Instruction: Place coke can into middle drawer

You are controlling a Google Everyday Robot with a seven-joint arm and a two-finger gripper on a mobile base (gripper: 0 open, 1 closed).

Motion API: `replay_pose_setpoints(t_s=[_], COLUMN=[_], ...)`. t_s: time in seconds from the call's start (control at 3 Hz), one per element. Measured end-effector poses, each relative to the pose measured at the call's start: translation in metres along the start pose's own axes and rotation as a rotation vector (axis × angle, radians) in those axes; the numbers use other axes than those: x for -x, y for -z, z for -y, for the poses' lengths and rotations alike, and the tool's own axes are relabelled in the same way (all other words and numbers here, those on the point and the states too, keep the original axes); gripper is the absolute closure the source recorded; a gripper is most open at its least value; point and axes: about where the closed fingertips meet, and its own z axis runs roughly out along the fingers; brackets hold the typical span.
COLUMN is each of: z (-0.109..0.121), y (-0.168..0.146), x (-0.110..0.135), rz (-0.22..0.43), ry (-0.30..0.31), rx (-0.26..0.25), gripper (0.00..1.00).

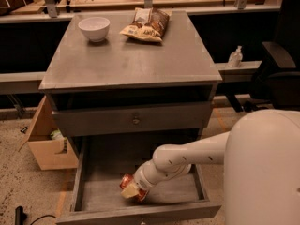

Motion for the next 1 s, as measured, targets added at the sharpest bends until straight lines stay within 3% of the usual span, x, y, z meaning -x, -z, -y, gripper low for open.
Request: replay_pose_setpoints(t_s=[0.33,0.67,1.0], z=[0.0038,0.0040,-0.0049], y=[-0.0127,-0.0177,-0.0226], x=[-0.0072,-0.0115,-0.0029], rz=[-0.005,0.010,0.100], ry=[-0.038,-0.073,-0.084], rx=[0.004,0.009,0.070], gripper=[0.15,0.00,0.00])
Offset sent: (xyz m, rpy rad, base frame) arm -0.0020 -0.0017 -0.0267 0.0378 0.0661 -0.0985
